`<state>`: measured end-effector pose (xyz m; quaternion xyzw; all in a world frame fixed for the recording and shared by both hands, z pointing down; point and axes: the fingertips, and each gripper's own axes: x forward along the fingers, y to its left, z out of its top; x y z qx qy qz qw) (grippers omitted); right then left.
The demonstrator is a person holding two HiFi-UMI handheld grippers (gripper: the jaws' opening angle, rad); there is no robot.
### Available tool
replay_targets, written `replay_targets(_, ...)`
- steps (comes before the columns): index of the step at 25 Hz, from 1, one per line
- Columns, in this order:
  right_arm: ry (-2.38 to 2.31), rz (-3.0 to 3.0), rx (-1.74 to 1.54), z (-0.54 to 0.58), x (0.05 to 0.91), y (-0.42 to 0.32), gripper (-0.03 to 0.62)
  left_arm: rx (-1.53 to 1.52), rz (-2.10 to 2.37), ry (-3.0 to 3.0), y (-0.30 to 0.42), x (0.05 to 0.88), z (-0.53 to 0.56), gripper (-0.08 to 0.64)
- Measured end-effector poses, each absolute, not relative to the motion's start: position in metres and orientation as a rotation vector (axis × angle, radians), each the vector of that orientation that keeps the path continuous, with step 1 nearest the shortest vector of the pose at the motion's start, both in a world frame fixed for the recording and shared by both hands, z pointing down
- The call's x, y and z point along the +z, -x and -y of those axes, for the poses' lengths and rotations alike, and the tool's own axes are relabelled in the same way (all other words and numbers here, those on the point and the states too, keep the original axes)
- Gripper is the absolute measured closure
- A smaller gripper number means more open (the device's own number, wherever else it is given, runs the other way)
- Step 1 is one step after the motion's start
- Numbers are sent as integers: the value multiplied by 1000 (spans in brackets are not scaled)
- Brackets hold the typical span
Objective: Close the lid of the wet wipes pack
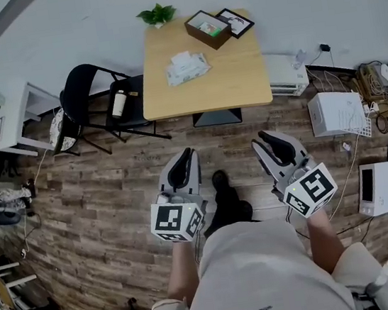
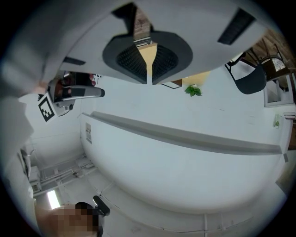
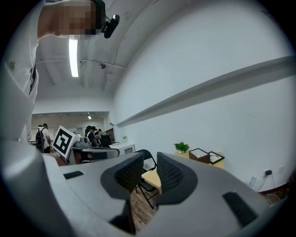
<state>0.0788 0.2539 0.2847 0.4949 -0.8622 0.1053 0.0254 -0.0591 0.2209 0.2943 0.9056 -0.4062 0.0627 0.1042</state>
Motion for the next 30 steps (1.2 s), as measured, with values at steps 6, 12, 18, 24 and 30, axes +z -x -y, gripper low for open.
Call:
replay_targets(6,-1526,2664,329,-210,282,-76,494,200,1145,-2687,53,297,-179,479)
replay_targets(12,-1550,2650,360,-173,281,-73,486,202,1107,-2711,54,297,-140,476)
replay_targets(18,-1558,2632,371,-137,279,-67,483,182,1093,-2718,62,295,-103,471)
replay_targets(24,-1569,2637,357,-109,280,-53,486,189,1077,-2725,76,301,-78,471)
replay_targets(30,-1564,2627,382,-93,285,-42,495,205,1048,-2727,80,304,-61,471)
